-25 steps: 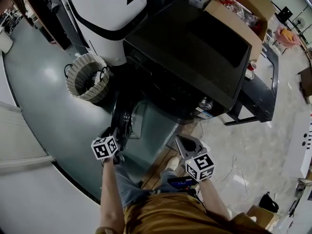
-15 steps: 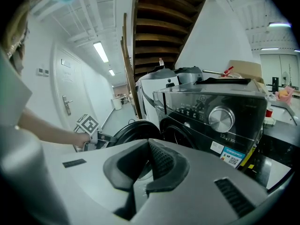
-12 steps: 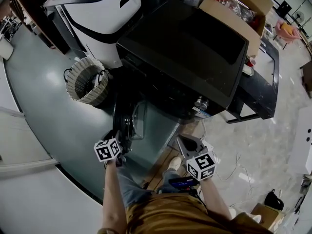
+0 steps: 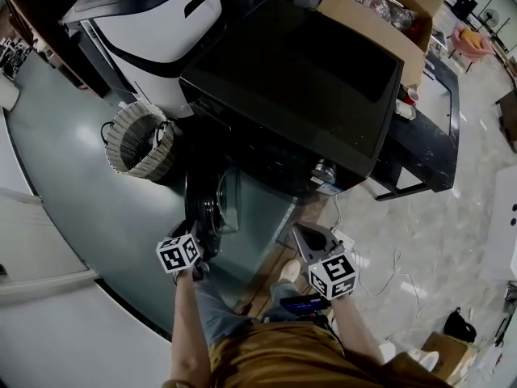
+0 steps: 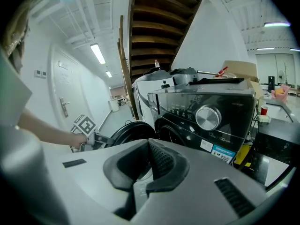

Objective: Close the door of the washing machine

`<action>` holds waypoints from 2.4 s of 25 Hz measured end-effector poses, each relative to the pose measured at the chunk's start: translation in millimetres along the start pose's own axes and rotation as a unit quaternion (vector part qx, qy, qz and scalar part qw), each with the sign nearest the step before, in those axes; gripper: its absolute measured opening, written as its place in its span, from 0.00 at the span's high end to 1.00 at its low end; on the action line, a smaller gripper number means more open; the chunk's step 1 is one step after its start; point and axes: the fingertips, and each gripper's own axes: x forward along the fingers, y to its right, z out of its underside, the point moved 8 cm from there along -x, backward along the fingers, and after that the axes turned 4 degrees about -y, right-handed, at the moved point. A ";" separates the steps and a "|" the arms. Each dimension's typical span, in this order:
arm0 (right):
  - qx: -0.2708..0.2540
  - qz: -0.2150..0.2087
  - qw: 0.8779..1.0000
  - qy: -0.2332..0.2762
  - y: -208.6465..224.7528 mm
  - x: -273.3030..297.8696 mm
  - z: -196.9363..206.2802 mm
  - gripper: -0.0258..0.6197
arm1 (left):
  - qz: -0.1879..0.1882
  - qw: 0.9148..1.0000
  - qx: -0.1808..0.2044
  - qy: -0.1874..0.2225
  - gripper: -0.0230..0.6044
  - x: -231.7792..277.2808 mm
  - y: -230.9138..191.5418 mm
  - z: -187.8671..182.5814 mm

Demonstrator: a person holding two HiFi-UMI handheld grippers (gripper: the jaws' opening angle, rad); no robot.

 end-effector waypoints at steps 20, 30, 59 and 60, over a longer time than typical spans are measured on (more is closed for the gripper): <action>0.020 0.027 0.999 0.010 31.7 -19.6 9.5 0.94 | 0.017 0.997 0.058 -0.040 0.71 18.0 65.4 5.1; 0.027 0.040 0.999 0.014 41.6 -30.1 12.4 0.94 | 0.035 0.996 0.066 -0.052 0.69 30.4 96.2 1.5; 0.050 0.076 0.996 0.024 71.9 -55.3 21.0 0.94 | 0.086 0.993 0.042 -0.069 0.63 71.6 166.8 -19.5; 0.051 0.078 0.995 0.024 72.9 -57.0 21.8 0.94 | 0.087 0.993 0.042 -0.068 0.63 73.3 169.3 -20.3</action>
